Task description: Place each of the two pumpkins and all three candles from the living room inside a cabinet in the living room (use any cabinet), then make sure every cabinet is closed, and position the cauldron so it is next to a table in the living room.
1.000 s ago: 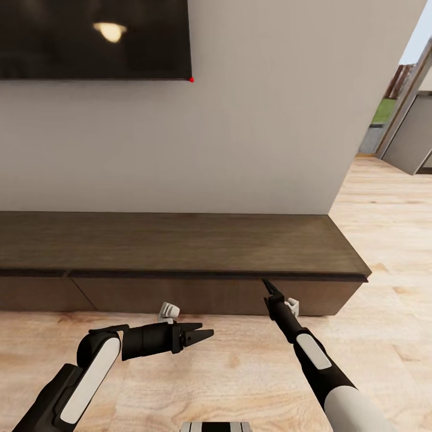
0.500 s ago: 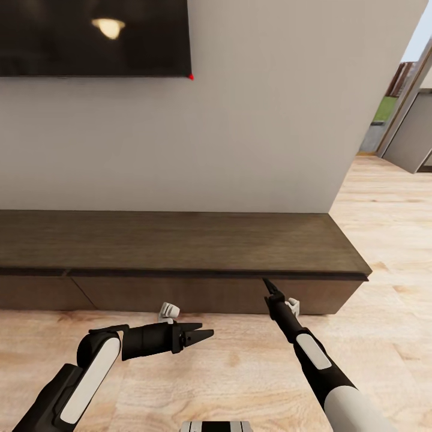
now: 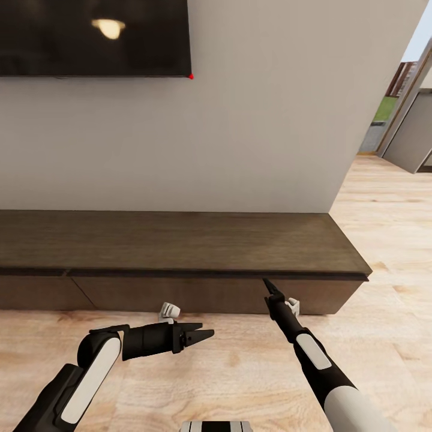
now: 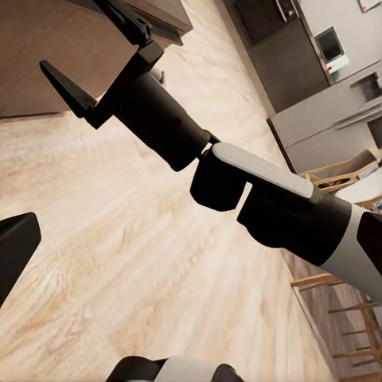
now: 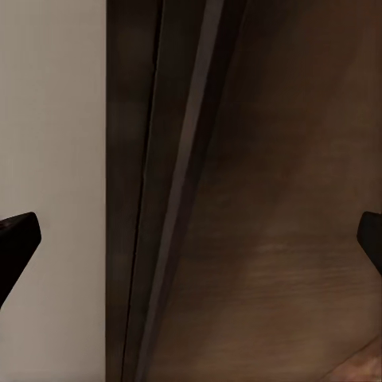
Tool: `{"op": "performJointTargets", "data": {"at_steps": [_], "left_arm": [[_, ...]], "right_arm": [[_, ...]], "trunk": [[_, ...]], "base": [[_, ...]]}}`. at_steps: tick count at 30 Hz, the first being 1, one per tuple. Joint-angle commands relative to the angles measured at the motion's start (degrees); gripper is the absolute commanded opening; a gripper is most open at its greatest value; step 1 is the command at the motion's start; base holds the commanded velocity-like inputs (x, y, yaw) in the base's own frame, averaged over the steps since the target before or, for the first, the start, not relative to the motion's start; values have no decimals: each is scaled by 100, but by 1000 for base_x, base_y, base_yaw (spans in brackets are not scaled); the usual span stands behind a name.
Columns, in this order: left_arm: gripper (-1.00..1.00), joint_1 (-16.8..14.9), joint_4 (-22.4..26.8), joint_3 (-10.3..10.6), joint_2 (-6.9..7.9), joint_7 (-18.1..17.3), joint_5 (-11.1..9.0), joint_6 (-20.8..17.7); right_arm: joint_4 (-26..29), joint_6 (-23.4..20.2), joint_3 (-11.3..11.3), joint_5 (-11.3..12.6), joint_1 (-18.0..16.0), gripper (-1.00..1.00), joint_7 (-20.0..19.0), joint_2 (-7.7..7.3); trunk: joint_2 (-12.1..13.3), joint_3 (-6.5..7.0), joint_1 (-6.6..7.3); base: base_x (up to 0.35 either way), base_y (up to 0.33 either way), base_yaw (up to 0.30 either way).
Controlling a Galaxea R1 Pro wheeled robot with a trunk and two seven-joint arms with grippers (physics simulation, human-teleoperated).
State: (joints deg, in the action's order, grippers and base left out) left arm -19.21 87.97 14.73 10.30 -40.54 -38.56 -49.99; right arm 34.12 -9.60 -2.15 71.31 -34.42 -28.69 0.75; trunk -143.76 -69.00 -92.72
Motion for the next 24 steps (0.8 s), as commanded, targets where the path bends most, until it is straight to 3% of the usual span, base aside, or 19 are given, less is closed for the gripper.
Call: {"op": "performJointTargets", "data": {"at_steps": [1, 15, 18, 24], "left_arm": [[100, -4, 1, 4, -2, 2, -21, -28], [100, -4, 1, 4, -10, 2, -20, -28], [100, -2, -96, 30, -28, -61, -76, -125], [100, -2, -172, 30, -28, -61, -76, -167]], "right_arm": [[-2, -59, -22, 59, -1, 100, -15, 4], [-2, -59, -22, 59, -2, 100, -14, -2], [-100, -23, -122, -38, 59, 100, -111, -101], [-137, -23, -270, -57, 59, 100, -195, -107]], "trunk": [[-2, -4, 1], [-2, -4, 1], [-2, -4, 1], [-2, -4, 1]], "base": [[0, 0, 0], [0, 0, 0], [0, 0, 0], [0, 0, 0]]}}
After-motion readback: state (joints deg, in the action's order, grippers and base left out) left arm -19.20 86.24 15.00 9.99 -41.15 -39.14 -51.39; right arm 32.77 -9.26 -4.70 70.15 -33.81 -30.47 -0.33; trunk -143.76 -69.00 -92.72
